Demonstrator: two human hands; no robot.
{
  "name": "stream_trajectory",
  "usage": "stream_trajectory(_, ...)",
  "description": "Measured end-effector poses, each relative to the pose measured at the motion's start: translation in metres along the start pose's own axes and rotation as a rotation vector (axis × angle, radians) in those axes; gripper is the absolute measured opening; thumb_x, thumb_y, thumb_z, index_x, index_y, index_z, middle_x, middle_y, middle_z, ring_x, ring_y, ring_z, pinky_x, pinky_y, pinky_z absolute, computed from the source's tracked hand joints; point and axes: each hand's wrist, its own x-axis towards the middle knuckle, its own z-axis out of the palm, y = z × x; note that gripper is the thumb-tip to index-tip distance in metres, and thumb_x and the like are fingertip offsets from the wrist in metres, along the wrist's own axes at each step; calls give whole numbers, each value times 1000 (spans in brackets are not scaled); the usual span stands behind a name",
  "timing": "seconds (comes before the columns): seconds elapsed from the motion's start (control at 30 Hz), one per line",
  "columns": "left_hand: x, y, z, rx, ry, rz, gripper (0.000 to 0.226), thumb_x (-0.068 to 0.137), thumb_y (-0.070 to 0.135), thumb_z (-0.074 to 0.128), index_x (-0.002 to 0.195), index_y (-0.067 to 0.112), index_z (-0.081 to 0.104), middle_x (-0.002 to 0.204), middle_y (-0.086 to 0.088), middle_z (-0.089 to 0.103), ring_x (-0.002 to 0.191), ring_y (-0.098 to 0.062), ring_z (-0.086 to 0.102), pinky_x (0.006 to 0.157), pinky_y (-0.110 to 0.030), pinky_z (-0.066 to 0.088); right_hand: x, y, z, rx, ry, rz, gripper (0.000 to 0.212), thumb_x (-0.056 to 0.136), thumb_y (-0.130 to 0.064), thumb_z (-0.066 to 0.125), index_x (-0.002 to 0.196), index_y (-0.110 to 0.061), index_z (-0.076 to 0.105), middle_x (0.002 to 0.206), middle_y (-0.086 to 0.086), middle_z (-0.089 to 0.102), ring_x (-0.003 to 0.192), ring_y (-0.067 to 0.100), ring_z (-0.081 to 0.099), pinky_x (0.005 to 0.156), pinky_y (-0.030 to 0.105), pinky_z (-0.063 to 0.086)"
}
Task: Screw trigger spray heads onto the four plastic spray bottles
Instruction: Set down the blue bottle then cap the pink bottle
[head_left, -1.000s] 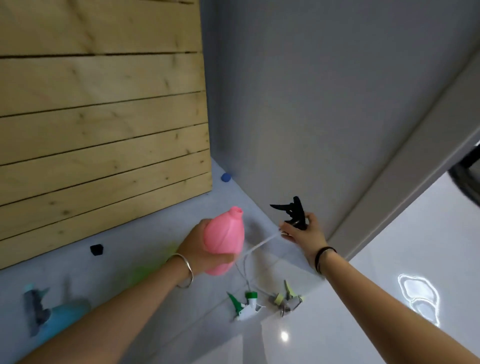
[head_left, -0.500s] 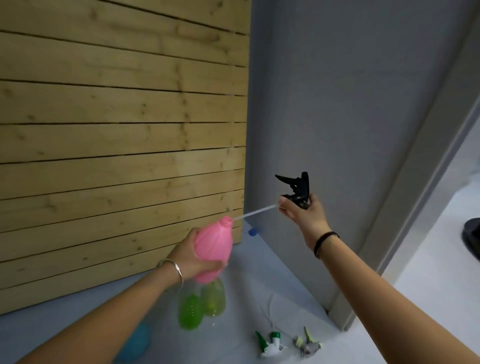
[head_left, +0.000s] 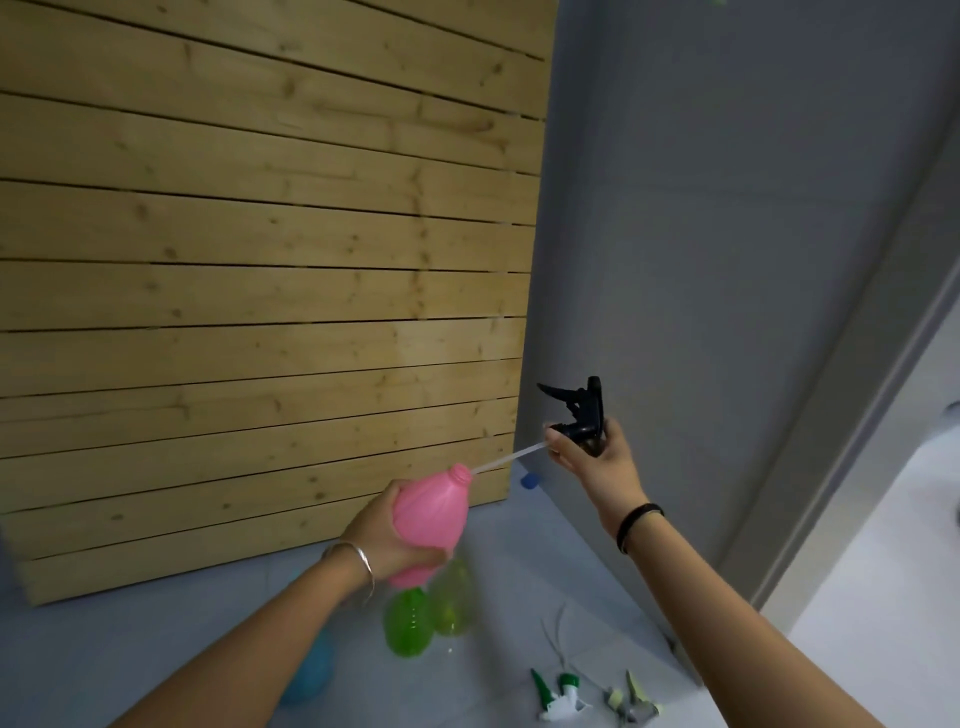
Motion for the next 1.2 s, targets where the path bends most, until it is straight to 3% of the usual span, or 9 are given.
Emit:
stream_trajectory(0.2, 1, 16, 10, 71, -82, 66, 83, 33, 49, 86, 99, 63, 38, 106, 23, 52, 92, -5, 56, 59, -20, 52, -14, 12, 24, -173, -231, 19, 33, 74, -18, 78, 99, -22, 58, 99, -3, 72, 93, 9, 69, 79, 17, 54)
stream_trajectory(0.4, 4, 19, 15, 102, -123, 50, 90, 33, 49, 86, 110, 54, 38, 107, 22, 51, 96, -11, 57, 69, -28, 58, -16, 21, 28, -211, -349, 23, 37, 74, -15, 78, 105, -13, 58, 102, 1, 72, 96, 10, 69, 78, 17, 53)
stream_trajectory(0.53, 5, 23, 15, -27, -96, 58, 91, 37, 44, 88, 115, 49, 42, 115, 13, 52, 100, -13, 56, 71, -24, 53, -13, 21, 23, -227, -290, -6, 33, 74, -14, 78, 99, -20, 57, 98, 1, 71, 93, 11, 69, 76, 17, 54)
stream_trajectory(0.63, 11, 30, 14, -279, 63, -47, 87, 62, 35, 85, 137, 24, 40, 125, 0, 48, 113, -20, 52, 88, -30, 48, -8, 19, 19, -200, -184, -20, 28, 75, -14, 77, 96, -20, 59, 96, -1, 72, 89, 9, 69, 78, 18, 54)
stream_trajectory(0.77, 17, 41, 11, -705, 142, -235, 45, 84, 45, 59, 109, 8, 65, 108, -12, 62, 98, -23, 58, 97, -45, 47, -6, 18, 17, -161, -125, -4, 26, 77, -14, 75, 94, -22, 58, 93, -8, 71, 78, -8, 67, 68, 6, 50)
stream_trajectory(0.83, 17, 44, 14, -781, 142, -244, 42, 91, 38, 53, 117, 6, 62, 112, -14, 63, 98, -24, 57, 89, -40, 49, -6, 18, 19, -133, -99, -6, 25, 78, -13, 74, 95, -21, 58, 94, -7, 71, 79, -8, 67, 68, 6, 50)
stream_trajectory(0.9, 16, 46, 16, -862, 96, -264, 42, 93, 39, 49, 126, 15, 55, 120, -11, 59, 103, -27, 56, 74, -36, 51, -5, 18, 20, -85, -68, 2, 24, 79, -13, 73, 95, -21, 58, 95, -6, 71, 81, -6, 67, 69, 9, 51)
stream_trajectory(0.97, 17, 45, 16, -903, 37, -289, 46, 91, 45, 50, 131, 23, 48, 126, -8, 54, 114, -31, 54, 69, -38, 53, -3, 17, 22, -68, -71, 13, 25, 79, -13, 73, 99, -18, 58, 96, -7, 71, 82, -5, 67, 70, 10, 52)
stream_trajectory(1.2, 17, 40, 12, -927, -142, -308, 77, 72, 38, 73, 137, 12, 40, 129, -11, 53, 114, -28, 54, 85, -36, 51, 1, 19, 15, 5, -101, 68, 37, 80, -14, 72, 112, -2, 58, 100, 2, 72, 95, 14, 67, 91, 28, 51)
